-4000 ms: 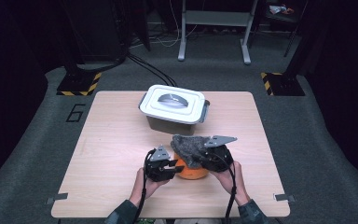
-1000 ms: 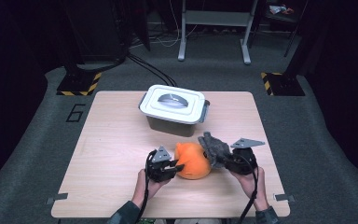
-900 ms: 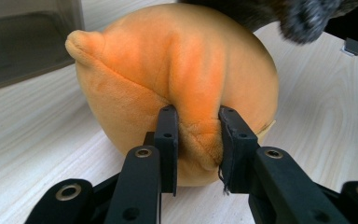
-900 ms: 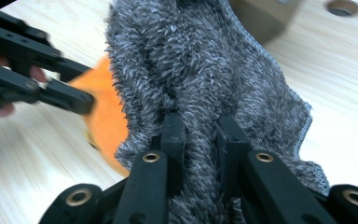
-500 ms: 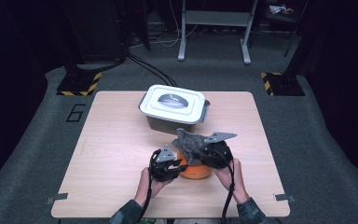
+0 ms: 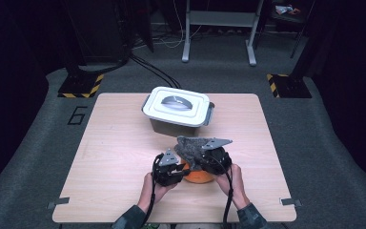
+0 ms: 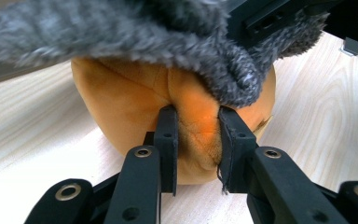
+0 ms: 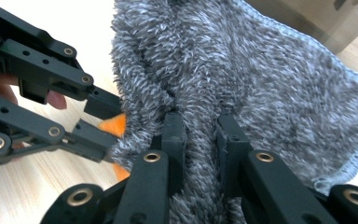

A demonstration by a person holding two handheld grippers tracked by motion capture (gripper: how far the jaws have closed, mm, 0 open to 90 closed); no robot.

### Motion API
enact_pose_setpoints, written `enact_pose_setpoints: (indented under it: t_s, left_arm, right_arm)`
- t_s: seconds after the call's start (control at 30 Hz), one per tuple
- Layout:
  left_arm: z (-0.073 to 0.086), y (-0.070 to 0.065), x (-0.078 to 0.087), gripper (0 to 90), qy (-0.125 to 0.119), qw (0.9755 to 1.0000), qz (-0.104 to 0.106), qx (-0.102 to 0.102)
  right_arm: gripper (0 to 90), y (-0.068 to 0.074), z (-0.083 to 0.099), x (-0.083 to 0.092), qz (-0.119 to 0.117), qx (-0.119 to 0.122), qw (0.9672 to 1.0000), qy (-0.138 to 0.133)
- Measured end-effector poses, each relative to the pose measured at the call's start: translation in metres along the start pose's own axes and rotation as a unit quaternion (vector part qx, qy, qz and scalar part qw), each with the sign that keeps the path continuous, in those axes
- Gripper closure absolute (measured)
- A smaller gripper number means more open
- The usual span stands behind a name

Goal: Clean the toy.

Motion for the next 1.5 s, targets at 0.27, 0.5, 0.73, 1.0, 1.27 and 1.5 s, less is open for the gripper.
enact_pose_setpoints:
  t_s: [0.27, 0.5, 0.73, 1.0, 1.27, 1.5]
  left_arm:
    - [0.000, 0.000, -0.001, 72.3, -0.005, 1.0000, 0.003, 0.001]
    - [0.001, 0.001, 0.000, 72.3, -0.001, 1.0000, 0.006, -0.001]
    - [0.002, 0.002, -0.001, 72.4, -0.004, 1.0000, 0.006, 0.004]
    - [0.003, 0.004, -0.001, 72.3, -0.005, 0.9999, 0.011, 0.007]
    - [0.005, 0.005, 0.001, 72.1, -0.004, 0.9998, 0.017, 0.010]
    - [0.005, 0.008, 0.002, 71.8, 0.002, 0.9997, 0.024, -0.005]
  right_arm:
    - [76.5, -0.019, 0.017, 0.011, 0.015, -0.029, 0.9995, -0.002]
    - [76.4, -0.045, 0.043, 0.016, 0.026, -0.062, 0.9976, 0.015]
    - [76.5, -0.060, 0.064, 0.009, 0.037, -0.083, 0.9953, 0.032]
    - [76.4, -0.067, 0.082, -0.008, 0.038, -0.110, 0.9914, 0.060]
    - [76.4, -0.067, 0.092, -0.018, 0.042, -0.104, 0.9903, 0.081]
    - [76.5, -0.078, 0.076, 0.030, 0.038, -0.131, 0.9904, 0.021]
Point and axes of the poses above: each handheld gripper's, and its own axes: x roughly backward along the jaws, z roughly out of its underside, y roughly to its left, the point moved 4 cm from there along -x, roughly forward along the jaws, and after that the axes turned 11 degrees about z, right-handed, at the moved point
